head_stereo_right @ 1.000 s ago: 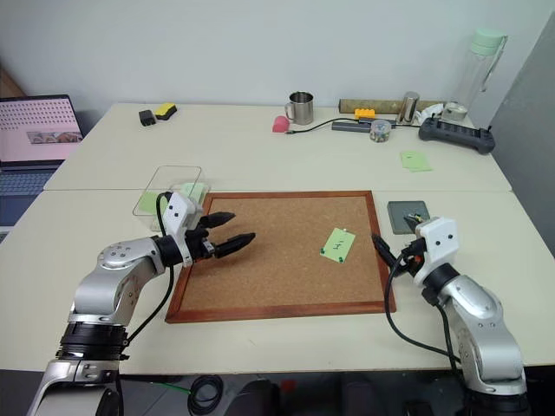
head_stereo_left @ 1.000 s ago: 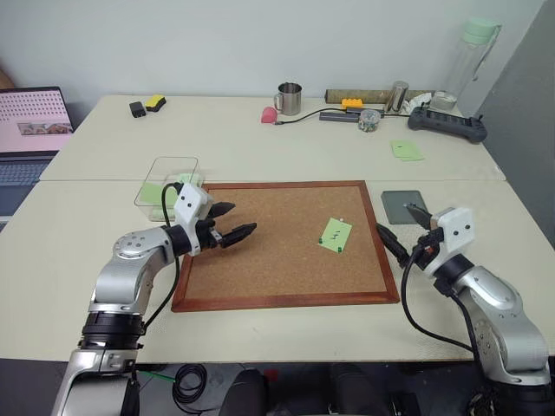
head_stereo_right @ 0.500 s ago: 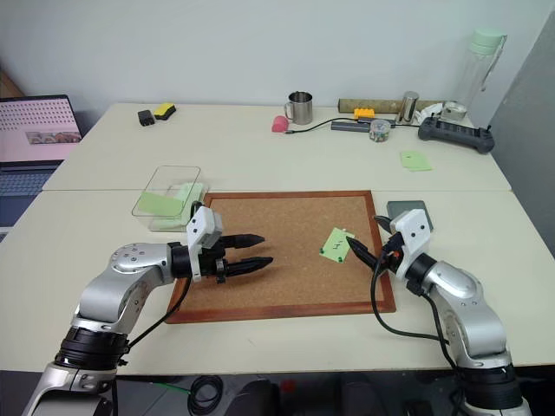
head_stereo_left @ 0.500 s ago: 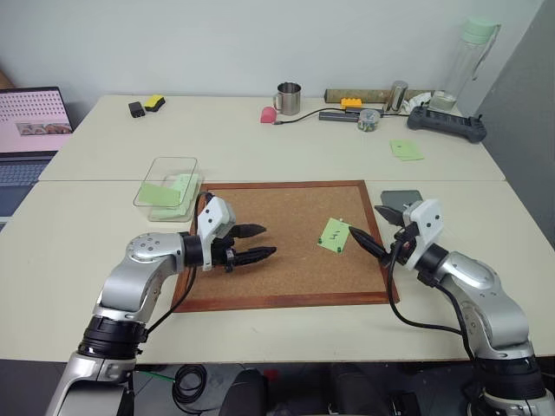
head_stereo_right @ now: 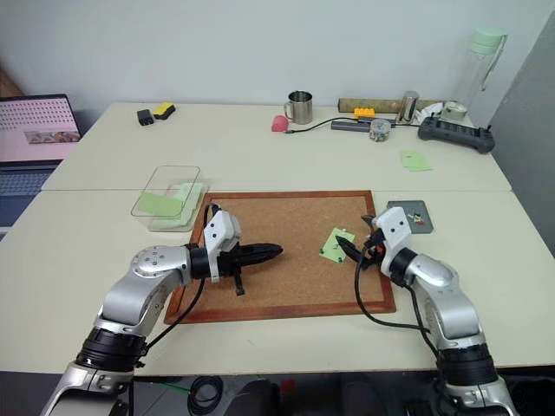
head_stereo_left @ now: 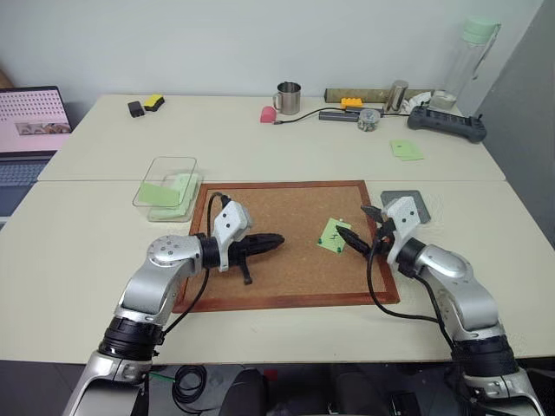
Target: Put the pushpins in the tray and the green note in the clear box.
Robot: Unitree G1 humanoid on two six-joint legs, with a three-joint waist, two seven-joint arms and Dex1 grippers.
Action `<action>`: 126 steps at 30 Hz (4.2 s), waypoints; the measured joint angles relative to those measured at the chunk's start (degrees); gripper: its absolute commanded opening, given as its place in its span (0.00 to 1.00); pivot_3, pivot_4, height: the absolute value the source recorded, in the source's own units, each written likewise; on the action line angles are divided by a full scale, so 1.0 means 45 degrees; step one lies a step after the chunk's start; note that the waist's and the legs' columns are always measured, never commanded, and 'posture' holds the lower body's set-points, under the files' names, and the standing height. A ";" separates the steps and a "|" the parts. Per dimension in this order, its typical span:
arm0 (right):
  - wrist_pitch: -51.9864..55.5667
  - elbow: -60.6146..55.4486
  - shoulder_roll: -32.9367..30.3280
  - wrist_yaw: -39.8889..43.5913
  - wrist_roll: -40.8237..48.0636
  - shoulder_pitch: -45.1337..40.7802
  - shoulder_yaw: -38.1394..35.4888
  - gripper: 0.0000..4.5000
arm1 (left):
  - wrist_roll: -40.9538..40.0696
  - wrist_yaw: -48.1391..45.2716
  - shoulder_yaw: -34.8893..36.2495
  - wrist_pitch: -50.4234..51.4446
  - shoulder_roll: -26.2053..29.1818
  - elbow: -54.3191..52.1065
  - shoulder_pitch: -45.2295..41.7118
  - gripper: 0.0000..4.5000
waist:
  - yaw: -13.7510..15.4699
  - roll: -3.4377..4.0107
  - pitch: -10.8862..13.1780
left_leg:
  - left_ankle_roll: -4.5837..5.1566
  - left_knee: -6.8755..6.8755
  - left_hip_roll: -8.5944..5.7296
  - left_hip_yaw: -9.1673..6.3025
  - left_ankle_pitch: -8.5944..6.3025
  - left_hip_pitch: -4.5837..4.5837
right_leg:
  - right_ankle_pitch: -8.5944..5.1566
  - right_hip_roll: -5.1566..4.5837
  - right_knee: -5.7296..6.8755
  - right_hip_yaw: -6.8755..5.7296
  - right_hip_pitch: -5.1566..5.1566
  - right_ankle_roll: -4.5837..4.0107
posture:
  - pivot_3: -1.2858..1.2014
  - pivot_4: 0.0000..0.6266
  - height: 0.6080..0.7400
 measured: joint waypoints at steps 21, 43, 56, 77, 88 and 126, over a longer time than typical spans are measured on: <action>-0.0227 0.2349 0.0906 -0.0556 -0.0994 -0.0924 0.0258 0.91 | 0.1437 0.0308 -0.1142 -0.1097 -0.0142 0.1387 0.0121 0.00 | -0.0008 0.0005 -0.0004 | 0.0002 -0.0002 0.0000 0.0012 0.0001 0.0096 | 0.0000 0.0002 0.0007 0.0009 0.0079 0.0000 | 0.52 0.24 1.00; -0.0818 0.3519 0.1529 -0.0760 -0.1222 -0.1401 0.0125 0.00 | 0.1480 0.0367 -0.1160 -0.1134 -0.0146 0.1340 0.0139 0.00 | -0.0006 0.0006 -0.0004 | 0.0003 -0.0005 0.0003 0.0016 0.0001 0.0101 | 0.0000 0.0002 0.0007 0.0014 0.0078 0.0000 | 0.52 0.24 1.00; -0.1010 0.1804 0.1626 -0.0446 -0.0417 -0.0864 -0.0153 0.00 | 0.1660 0.0356 -0.1266 -0.1300 -0.0130 0.1472 -0.0012 0.00 | 0.0001 0.0006 -0.0004 | 0.0004 -0.0003 0.0003 0.0012 0.0002 0.0101 | -0.0002 0.0002 0.0008 0.0012 0.0079 0.0004 | 0.52 0.24 1.00; 0.0542 0.0722 0.0890 -0.2122 0.1090 -0.0697 -0.2648 0.00 | 0.1693 0.0334 -0.1283 -0.1284 -0.0117 0.1438 -0.0021 0.00 | 0.0010 0.0006 -0.0004 | 0.0005 -0.0008 0.0001 0.0022 0.0002 0.0100 | -0.0004 0.0001 0.0001 0.0020 0.0079 0.0008 | 0.52 0.24 1.00; 0.0618 0.4583 0.0341 -0.3600 0.0235 -0.2222 -0.3282 0.10 | 0.1712 0.0263 -0.1307 -0.1299 -0.0105 0.1444 -0.0064 0.00 | 0.0005 0.0009 -0.0003 | 0.0007 -0.0014 0.0000 0.0040 0.0002 0.0098 | -0.0001 0.0000 -0.0002 0.0035 0.0073 0.0001 | 0.52 0.24 1.00; 0.1199 -0.1058 -0.1263 0.1610 0.1087 0.0819 0.0448 0.96 | 0.1736 0.0328 -0.1258 -0.1397 -0.0074 0.1432 0.0022 0.00 | 0.0005 0.0011 -0.0003 | 0.0007 -0.0015 0.0007 0.0024 0.0002 0.0098 | -0.0036 0.0004 -0.0006 0.0022 0.0073 0.0061 | 0.52 0.24 1.00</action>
